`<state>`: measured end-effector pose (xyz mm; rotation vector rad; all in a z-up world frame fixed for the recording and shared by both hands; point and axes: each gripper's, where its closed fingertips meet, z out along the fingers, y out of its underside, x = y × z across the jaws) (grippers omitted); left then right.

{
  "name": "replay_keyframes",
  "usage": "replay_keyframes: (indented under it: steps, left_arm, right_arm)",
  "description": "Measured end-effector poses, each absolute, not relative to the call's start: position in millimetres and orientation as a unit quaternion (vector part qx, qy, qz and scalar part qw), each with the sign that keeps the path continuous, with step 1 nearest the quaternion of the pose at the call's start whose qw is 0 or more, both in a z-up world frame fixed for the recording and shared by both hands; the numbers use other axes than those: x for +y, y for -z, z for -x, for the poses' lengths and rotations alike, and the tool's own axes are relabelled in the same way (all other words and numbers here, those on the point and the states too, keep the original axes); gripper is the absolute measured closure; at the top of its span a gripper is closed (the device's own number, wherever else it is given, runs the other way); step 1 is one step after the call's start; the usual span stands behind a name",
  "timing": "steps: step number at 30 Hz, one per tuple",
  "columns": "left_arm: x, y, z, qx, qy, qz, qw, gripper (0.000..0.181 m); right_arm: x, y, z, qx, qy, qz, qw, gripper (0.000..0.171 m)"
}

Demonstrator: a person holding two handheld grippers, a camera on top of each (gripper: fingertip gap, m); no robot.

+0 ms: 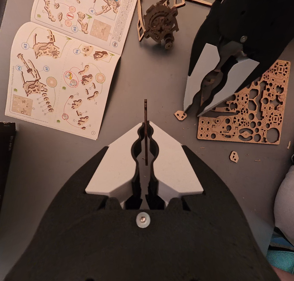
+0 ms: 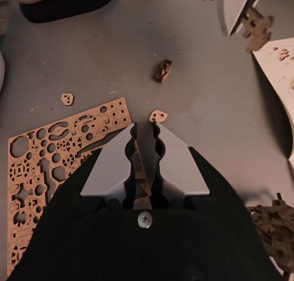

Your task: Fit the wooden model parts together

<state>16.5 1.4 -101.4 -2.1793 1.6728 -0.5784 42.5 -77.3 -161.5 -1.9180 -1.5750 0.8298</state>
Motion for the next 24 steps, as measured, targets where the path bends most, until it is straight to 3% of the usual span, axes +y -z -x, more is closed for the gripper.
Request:
replay_keyframes:
  steps: [10,15,24]
  left_arm:
    - [4,102,-14,0.585,0.200,0.768,0.167,0.181]
    - [3,101,-15,0.586,0.199,0.767,0.169,0.181]
    - [4,99,-14,0.586,0.198,0.767,0.172,0.181]
  right_arm:
    - [-69,155,-42,-0.560,-0.311,0.713,0.285,0.152]
    - [-62,147,-38,-0.540,-0.328,0.711,0.308,0.143]
    - [-61,162,-43,-0.557,-0.281,0.726,0.290,0.142]
